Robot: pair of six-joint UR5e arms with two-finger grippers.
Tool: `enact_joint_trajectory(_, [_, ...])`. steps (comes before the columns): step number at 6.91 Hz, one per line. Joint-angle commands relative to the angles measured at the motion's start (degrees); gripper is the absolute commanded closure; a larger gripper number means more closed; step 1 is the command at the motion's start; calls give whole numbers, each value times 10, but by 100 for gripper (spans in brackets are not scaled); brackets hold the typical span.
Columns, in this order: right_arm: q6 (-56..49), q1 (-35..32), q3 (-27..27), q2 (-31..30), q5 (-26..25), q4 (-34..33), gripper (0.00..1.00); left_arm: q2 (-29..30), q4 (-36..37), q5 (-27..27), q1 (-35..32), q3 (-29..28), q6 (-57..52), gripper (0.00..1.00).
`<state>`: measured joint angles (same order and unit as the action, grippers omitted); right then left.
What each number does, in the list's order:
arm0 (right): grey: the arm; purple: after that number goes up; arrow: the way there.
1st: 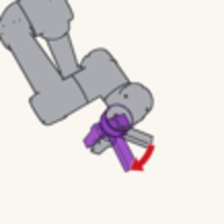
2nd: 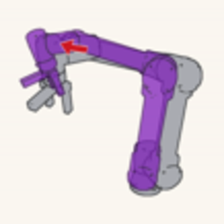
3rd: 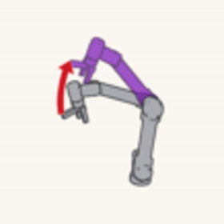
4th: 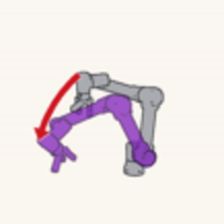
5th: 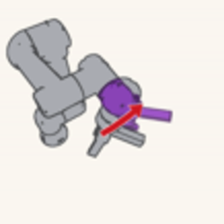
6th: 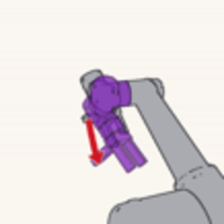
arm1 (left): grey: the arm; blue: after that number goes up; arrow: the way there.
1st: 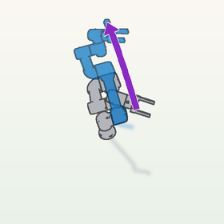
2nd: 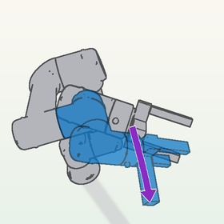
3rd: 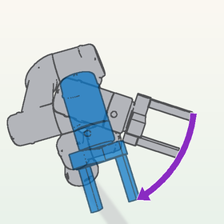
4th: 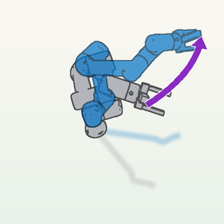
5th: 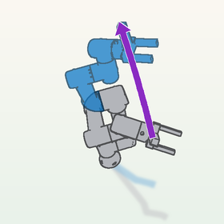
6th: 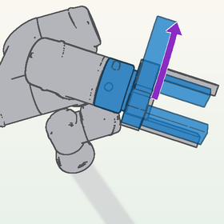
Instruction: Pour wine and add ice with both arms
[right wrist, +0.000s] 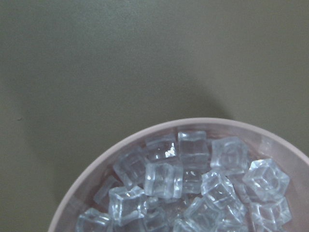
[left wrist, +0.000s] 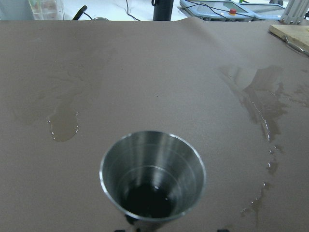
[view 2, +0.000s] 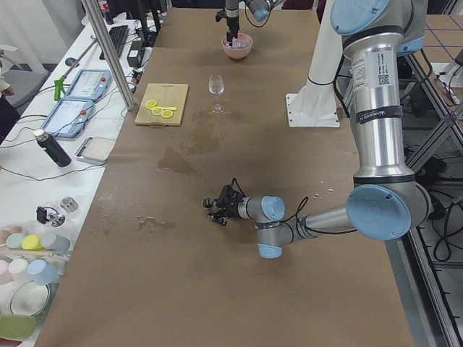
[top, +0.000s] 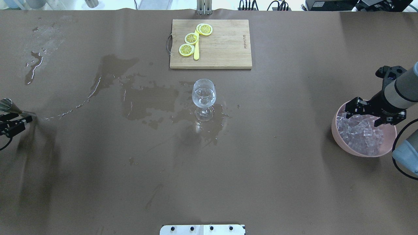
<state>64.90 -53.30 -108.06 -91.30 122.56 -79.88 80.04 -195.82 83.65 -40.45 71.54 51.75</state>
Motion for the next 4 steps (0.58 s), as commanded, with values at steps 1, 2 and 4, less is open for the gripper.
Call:
enact_joint_trajectory(1, [6,5,0,0,0,2,5,-1,0,-1,-2,0,-1,31])
enact_joint_trajectory(2, [7,7,0,-4,0,2,5,-1,0,-1,-8,0,-2,31])
enact_joint_trajectory(4, [7,7,10,-26,0,41,5,0,2,-1,-22,0,-2,31])
